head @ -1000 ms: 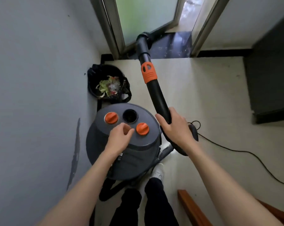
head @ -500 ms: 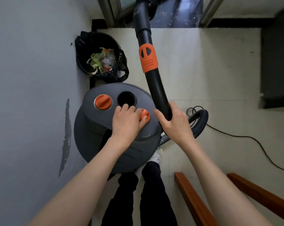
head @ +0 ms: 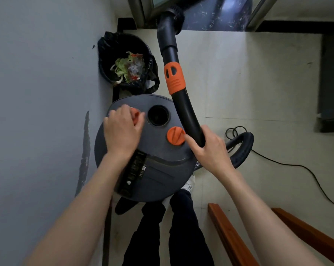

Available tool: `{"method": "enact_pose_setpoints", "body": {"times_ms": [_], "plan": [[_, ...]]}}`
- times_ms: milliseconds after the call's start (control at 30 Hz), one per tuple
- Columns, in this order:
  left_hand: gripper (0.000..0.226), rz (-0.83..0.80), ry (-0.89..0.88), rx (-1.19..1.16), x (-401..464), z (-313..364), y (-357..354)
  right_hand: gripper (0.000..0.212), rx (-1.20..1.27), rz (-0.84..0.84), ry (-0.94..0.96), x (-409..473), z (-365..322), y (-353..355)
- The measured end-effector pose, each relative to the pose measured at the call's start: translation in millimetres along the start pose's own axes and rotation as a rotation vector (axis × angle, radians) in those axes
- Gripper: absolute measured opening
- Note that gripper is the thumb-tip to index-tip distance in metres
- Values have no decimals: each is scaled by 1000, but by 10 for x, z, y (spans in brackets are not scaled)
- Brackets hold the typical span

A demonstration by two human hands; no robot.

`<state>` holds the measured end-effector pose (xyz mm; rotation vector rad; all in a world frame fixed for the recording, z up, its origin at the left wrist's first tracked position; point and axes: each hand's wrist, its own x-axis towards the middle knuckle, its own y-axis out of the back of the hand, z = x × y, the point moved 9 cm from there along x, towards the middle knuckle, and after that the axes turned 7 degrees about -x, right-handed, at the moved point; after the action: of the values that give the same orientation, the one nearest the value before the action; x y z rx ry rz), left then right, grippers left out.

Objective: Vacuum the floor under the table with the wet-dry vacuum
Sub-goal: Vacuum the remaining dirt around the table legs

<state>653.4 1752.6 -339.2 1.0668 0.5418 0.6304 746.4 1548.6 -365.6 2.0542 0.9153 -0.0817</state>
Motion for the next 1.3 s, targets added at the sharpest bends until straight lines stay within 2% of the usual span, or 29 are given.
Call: {"method": "enact_pose_setpoints", "body": {"times_ms": [67,100,200,300,400,600,733,833,900,967,1033,1167,1233,1300], "plan": [[39,-44,126,147,147,-264,57,28,-37,-10,25,29,-63,2],[43,-93,131,224,187,-329,21,30,-58,-12,34,43,-83,7],[44,-195,21,347,180,-323,-119,35,-112,-17,49,54,-124,18],[42,-189,-74,386,202,-260,-114,37,-121,-22,54,38,-136,5],[41,-216,-96,404,208,-218,-136,35,-117,-12,47,12,-137,1],[42,-223,-30,366,146,-197,-184,31,-97,-2,5,-121,-92,-55],[40,-274,-15,318,138,-230,-160,38,-135,-4,9,-270,-165,-154],[29,-216,5,82,39,-249,18,42,-188,2,45,-401,-253,-229],[17,-64,-13,-102,-114,-216,271,45,-210,-7,86,-489,-326,-268],[17,73,-114,-223,-334,-133,546,48,-247,-36,103,-563,-387,-301],[34,104,-334,-191,-586,32,688,49,-277,-54,103,-645,-440,-327],[57,-124,-697,19,-1036,239,556,49,-324,-55,138,-861,-625,-363],[63,-202,-752,134,-1138,251,509,49,-334,-58,156,-978,-740,-395],[57,-212,-764,198,-1145,246,574,49,-355,-57,176,-1095,-848,-445]]}}
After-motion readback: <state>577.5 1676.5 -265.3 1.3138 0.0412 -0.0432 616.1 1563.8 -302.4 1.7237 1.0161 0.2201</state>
